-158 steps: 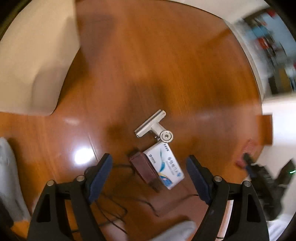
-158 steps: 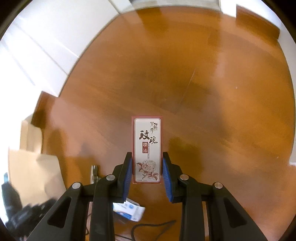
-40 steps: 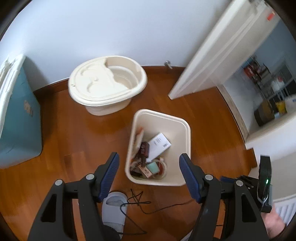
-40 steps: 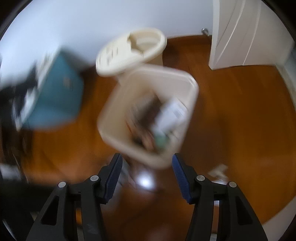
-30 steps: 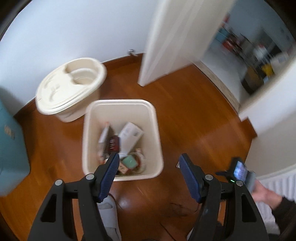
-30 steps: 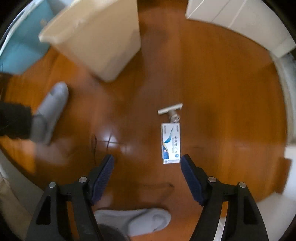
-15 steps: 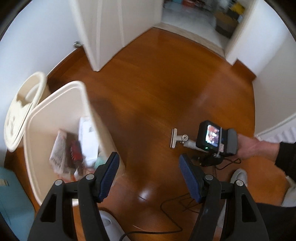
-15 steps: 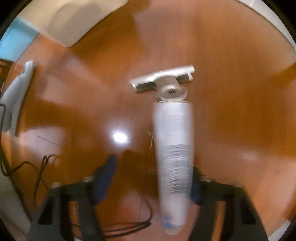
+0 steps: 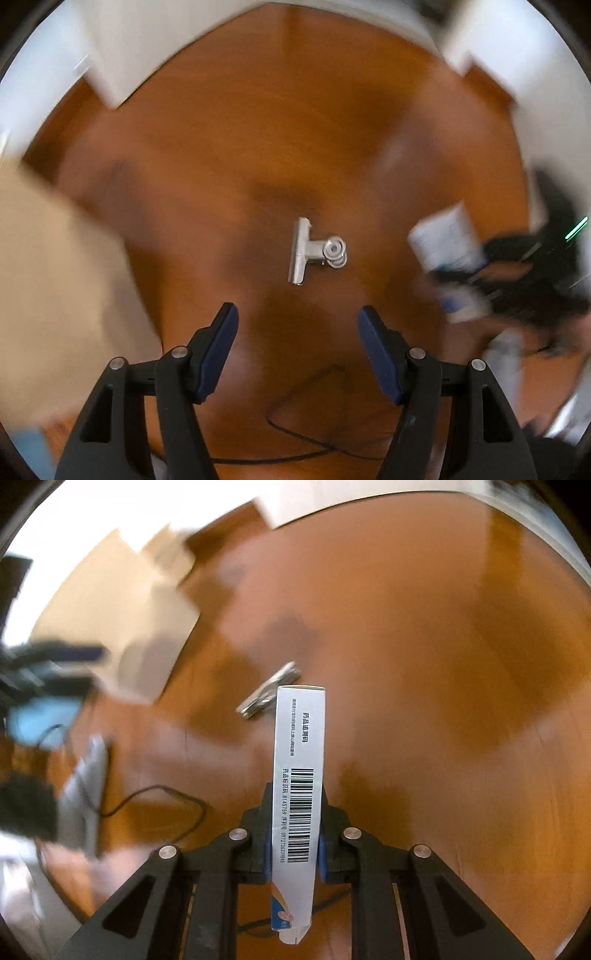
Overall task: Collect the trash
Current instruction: 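Grasp the white-and-blue medicine box with the right tool, then grasp the metal binder clip from the floor with the left tool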
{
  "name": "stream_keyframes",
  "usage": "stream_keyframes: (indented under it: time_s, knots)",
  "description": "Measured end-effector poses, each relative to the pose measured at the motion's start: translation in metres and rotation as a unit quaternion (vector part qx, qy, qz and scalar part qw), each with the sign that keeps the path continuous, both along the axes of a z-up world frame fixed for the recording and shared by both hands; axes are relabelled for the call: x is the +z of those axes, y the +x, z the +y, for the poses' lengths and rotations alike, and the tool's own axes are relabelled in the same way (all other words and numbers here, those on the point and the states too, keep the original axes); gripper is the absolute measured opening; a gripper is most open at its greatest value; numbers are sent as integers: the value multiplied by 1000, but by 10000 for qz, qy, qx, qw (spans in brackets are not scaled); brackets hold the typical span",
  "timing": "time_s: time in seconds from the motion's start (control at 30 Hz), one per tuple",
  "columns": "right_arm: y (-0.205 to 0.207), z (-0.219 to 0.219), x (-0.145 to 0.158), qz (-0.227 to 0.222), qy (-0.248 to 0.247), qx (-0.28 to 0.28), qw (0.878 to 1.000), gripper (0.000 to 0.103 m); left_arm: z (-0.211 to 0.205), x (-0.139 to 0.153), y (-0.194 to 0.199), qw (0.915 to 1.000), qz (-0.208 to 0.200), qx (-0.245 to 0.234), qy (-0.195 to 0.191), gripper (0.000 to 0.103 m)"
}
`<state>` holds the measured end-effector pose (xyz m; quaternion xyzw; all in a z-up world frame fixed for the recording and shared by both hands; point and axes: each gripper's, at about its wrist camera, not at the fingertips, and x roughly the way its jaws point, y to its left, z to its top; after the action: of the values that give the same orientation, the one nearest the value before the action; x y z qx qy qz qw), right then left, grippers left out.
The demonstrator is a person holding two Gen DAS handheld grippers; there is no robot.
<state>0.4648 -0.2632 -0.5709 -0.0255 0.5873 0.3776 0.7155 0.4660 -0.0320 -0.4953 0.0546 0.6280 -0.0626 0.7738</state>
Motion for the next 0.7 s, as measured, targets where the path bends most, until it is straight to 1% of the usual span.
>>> stream_keyframes:
  time_s: [0.03,0.07,0.13,0.2,0.3,0.33,0.37,0.43,0.47,0.53,0.57,0.63,0.67,0.7]
  knots:
    - [-1,-10,2,4,83,-152,9998,18,-12,-17,6,9993,120,-278,198,66]
    - [-1,-22,2,8,163,-314,9994,18,-18,-32,13,9984,208,-421,311,66]
    - [-3,-39,0,9,357,-652,9972,18,-15,-53,25,9975,385,-464,377,66]
    - [-10,-50,5,41,515,-888,9947,18,-11,-73,38,9970,521,-441,360,66]
    - [-13,-62,9,90,735,-1132,9908,18,-15,-92,48,9952,596,-650,429,65]
    - [-14,-64,11,104,792,-1183,9898,18,-17,-98,51,9941,650,-724,473,61]
    - [-15,-67,12,121,842,-1213,9890,18,-17,-103,53,9936,700,-734,492,55]
    - [-22,-75,11,77,859,-1262,9882,19,-15,-111,56,9935,807,-639,480,49]
    - [-23,-75,11,50,847,-1294,9879,19,-14,-113,57,9937,843,-596,427,43]
    - [-25,-84,13,15,859,-1422,9861,19,-12,-114,59,9947,847,-532,251,38]
    - [-26,-88,14,28,877,-1481,9851,19,-10,-114,59,9949,840,-508,228,35]
    - [-28,-92,15,46,851,-1587,9836,19,-9,-113,58,9954,821,-479,117,23]
    - [-31,-92,15,40,828,-1616,9834,19,-10,-113,57,9955,828,-451,61,19]
    - [-32,-95,14,34,795,-1658,9829,19,-9,-114,56,9955,852,-412,-11,19]
